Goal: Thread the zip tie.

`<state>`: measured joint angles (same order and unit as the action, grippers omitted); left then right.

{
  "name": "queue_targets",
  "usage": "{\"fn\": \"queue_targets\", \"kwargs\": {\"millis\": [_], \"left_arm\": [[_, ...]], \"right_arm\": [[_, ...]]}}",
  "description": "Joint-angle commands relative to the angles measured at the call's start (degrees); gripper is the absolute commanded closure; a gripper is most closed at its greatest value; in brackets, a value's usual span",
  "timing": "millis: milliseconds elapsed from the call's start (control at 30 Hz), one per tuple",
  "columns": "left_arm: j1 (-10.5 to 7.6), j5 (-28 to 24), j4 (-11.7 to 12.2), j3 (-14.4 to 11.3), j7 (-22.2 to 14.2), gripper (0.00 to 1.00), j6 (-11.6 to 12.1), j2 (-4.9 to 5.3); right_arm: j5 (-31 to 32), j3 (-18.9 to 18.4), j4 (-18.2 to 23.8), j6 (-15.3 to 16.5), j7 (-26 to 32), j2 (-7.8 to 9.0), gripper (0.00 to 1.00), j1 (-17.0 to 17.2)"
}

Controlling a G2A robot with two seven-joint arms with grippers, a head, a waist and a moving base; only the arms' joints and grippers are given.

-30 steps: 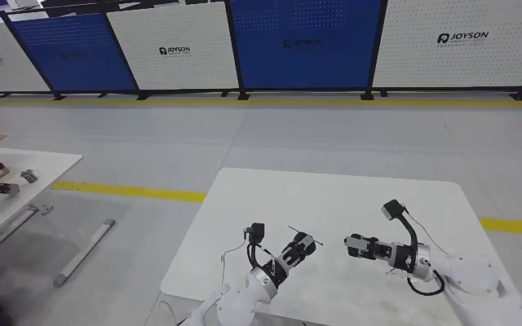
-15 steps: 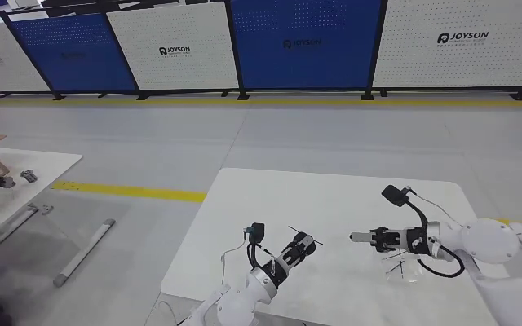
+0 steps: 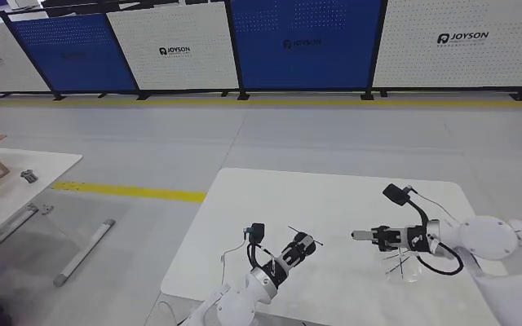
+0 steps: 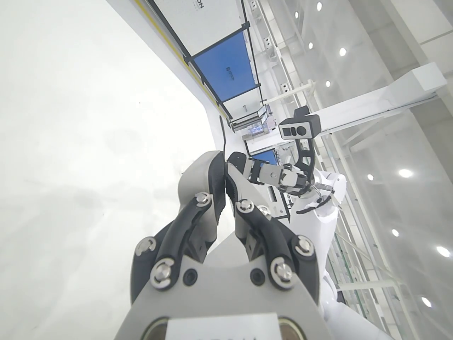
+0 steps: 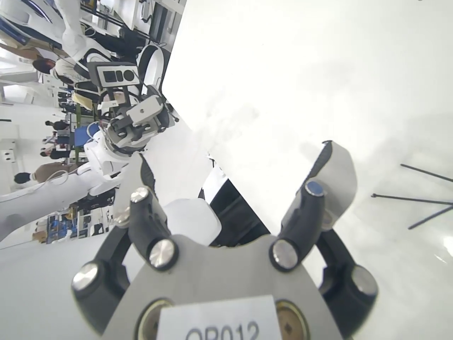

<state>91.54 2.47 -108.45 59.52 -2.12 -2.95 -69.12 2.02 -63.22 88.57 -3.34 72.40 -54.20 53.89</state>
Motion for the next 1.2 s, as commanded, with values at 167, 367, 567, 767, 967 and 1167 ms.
{"fn": "queue_targets", "kwargs": {"millis": [167,367,567,767,967,1167], "left_arm": [[0.00,0.00,0.00,0.00,0.00,1.00,0.00,0.00],[0.00,0.00,0.00,0.00,0.00,1.00,0.00,0.00],[0.00,0.00,0.00,0.00,0.00,1.00,0.00,0.00],[0.00,0.00,0.00,0.00,0.00,1.00,0.00,0.00],[0.00,0.00,0.00,0.00,0.00,1.00,0.00,0.00],[0.00,0.00,0.00,0.00,0.00,1.00,0.00,0.00]], "right_arm": [[9.30,-0.05,-2.47,-3.68,7.24,1.17,0.00,-3.27],[12.00,4.10,-4.27,-5.29,7.24,0.85,0.00,-5.97],[12.00,4.10,-4.27,-5.29,7.24,0.85,0.00,-5.97],[15.31,5.00,-4.00,-7.16,7.04,0.92,0.00,-5.99],[18.39,12.06,-7.30,-14.12,7.24,0.44,0.00,-10.83],[18.39,12.06,-7.30,-14.12,7.24,0.44,0.00,-10.83]]}}
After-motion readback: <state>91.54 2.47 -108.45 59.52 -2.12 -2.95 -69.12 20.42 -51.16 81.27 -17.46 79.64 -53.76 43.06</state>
